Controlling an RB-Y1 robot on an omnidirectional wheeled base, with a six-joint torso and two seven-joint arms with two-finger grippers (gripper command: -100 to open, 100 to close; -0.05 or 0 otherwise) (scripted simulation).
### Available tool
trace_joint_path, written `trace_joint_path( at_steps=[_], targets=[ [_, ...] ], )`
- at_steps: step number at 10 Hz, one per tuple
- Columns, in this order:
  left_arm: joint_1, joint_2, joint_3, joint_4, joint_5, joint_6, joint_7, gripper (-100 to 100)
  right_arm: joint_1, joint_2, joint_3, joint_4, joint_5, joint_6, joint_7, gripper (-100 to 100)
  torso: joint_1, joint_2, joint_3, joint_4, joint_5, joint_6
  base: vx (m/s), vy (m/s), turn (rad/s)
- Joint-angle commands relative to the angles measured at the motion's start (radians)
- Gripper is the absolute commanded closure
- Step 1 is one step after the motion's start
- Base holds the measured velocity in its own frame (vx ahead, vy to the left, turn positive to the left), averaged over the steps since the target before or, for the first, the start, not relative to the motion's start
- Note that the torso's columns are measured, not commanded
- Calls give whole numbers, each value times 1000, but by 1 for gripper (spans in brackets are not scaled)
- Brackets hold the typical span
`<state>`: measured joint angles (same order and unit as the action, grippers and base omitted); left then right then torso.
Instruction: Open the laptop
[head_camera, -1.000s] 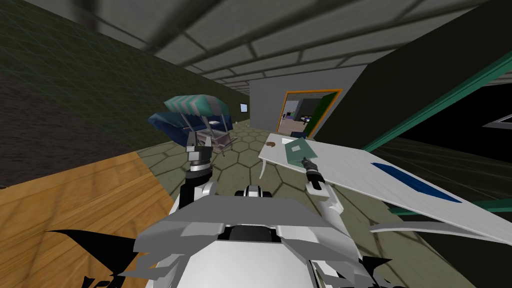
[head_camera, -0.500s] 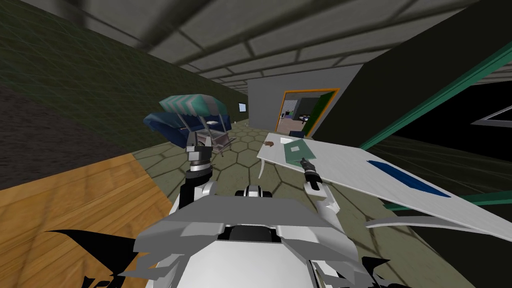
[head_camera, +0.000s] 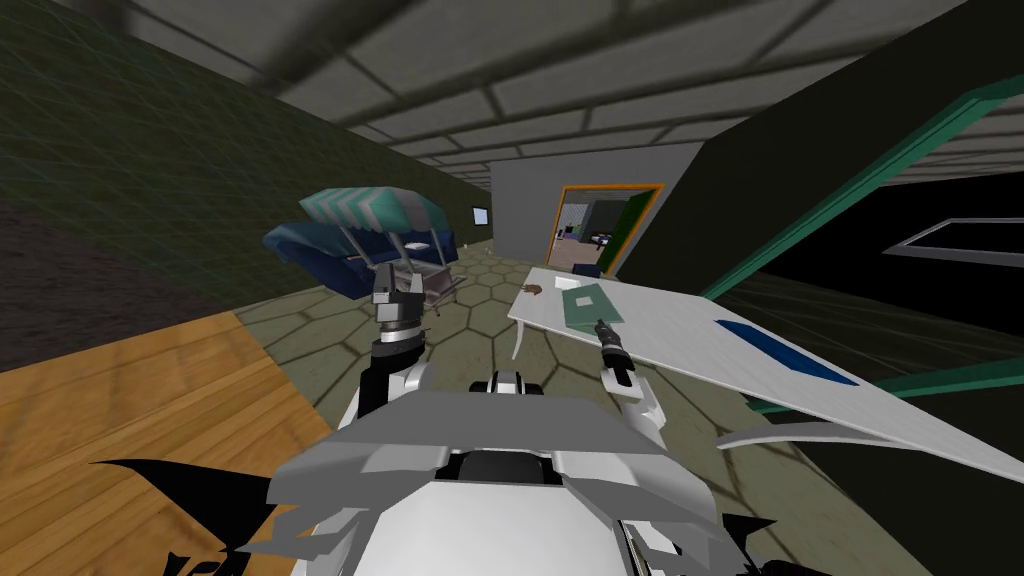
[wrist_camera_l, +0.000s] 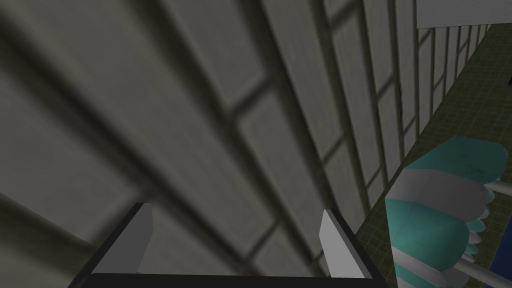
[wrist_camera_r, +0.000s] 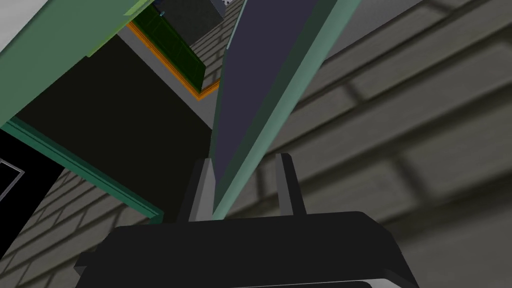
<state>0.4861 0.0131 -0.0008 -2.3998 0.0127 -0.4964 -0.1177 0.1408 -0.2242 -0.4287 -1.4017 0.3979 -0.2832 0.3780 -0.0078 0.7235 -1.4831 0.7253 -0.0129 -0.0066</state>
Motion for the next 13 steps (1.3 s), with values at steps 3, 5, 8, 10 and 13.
trace_joint_path(
  at_steps=[3, 5, 8, 10, 13],
  targets=[
    [0, 0, 0, 0, 0, 0, 0, 0, -12, -41, 10, -45, -11, 80, -37, -100, 11, 15, 7, 12, 13, 5, -57, 15, 65],
    [0, 0, 0, 0, 0, 0, 0, 0, -21, -68, 14, -68, -13, 127, -54, -100, 10, 18, 9, 14, 15, 6, -59, 21, 50],
    [0, 0, 0, 0, 0, 0, 0, 0, -34, -107, 21, -102, -18, 196, -78, -100, 11, 17, 8, 14, 15, 7, -56, 20, 52],
    [0, 0, 0, 0, 0, 0, 0, 0, -33, -107, 25, -113, -17, 210, -79, -100, 10, 16, 8, 14, 15, 7, -37, 11, 34],
    [0, 0, 0, 0, 0, 0, 0, 0, -33, -108, 25, -113, -17, 215, -81, 0, 8, 14, 7, 12, 12, 6, 0, 0, 0]
  ],
)
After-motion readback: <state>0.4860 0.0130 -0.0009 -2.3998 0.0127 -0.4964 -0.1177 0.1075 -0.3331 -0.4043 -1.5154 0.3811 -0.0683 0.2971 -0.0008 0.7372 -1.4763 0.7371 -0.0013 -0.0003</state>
